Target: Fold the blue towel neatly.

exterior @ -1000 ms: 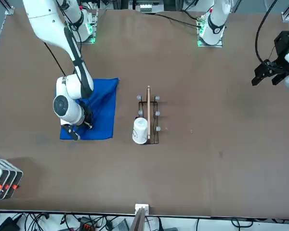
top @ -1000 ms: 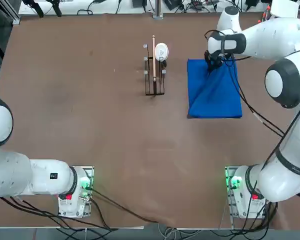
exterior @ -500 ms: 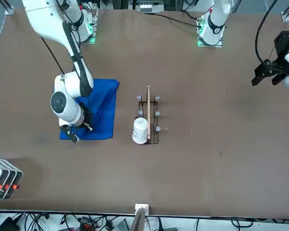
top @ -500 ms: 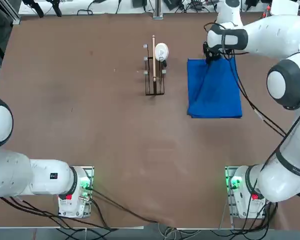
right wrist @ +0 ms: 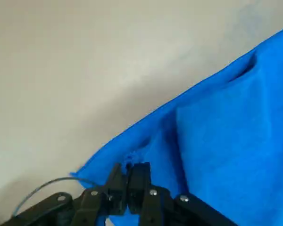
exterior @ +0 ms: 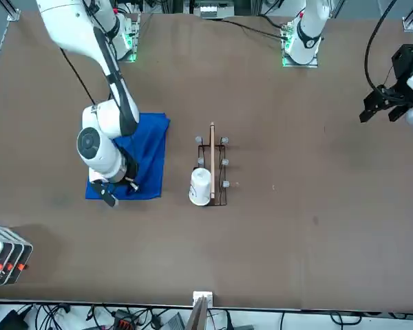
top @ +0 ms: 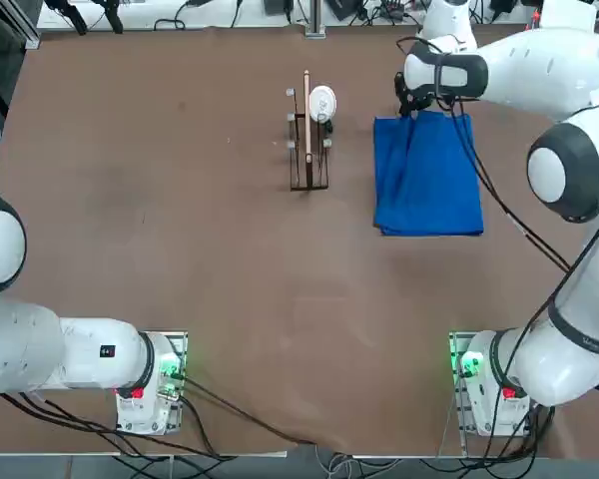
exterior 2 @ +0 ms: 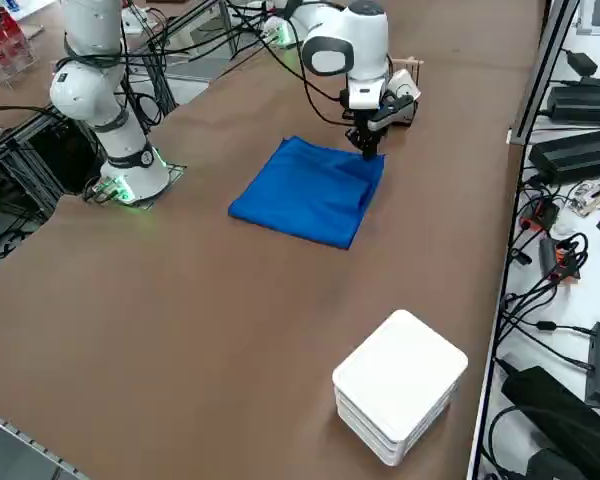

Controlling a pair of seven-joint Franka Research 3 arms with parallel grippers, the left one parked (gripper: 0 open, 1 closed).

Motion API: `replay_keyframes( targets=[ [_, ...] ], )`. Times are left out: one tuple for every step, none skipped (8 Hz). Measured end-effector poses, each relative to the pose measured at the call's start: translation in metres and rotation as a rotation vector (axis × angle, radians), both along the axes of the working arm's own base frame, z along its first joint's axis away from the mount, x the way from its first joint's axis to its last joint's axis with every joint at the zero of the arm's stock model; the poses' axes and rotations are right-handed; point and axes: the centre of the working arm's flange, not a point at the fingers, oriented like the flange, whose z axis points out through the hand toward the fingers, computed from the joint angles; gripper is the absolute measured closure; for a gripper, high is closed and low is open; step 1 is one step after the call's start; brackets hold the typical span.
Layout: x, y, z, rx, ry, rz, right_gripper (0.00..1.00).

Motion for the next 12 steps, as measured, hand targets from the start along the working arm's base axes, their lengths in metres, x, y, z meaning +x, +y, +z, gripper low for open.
replay_keyframes(
  targets=[
    [-0.005, 0.015, -0.002, 0.0, 0.001, 0.018, 0.97],
    [-0.008, 0.03, -0.005, 0.0, 0.0, 0.034, 0.97],
    [-0.007, 0.039, -0.006, 0.001, -0.005, 0.044, 0.97],
    [-0.004, 0.043, -0.005, 0.004, -0.014, 0.047, 0.97],
    [0.0, 0.043, -0.001, 0.007, -0.024, 0.046, 0.97],
    [0.003, 0.043, 0.005, 0.01, -0.035, 0.045, 0.97],
    [0.007, 0.045, 0.011, 0.015, -0.048, 0.044, 0.97],
    [0.01, 0.046, 0.016, 0.02, -0.059, 0.043, 0.97],
    [0.011, 0.047, 0.018, 0.021, -0.063, 0.043, 0.97],
    [0.01, 0.049, 0.017, 0.021, -0.061, 0.045, 0.97],
    [0.008, 0.053, 0.013, 0.021, -0.055, 0.053, 0.97],
    [0.005, 0.058, 0.007, 0.018, -0.047, 0.06, 0.97]
  ],
)
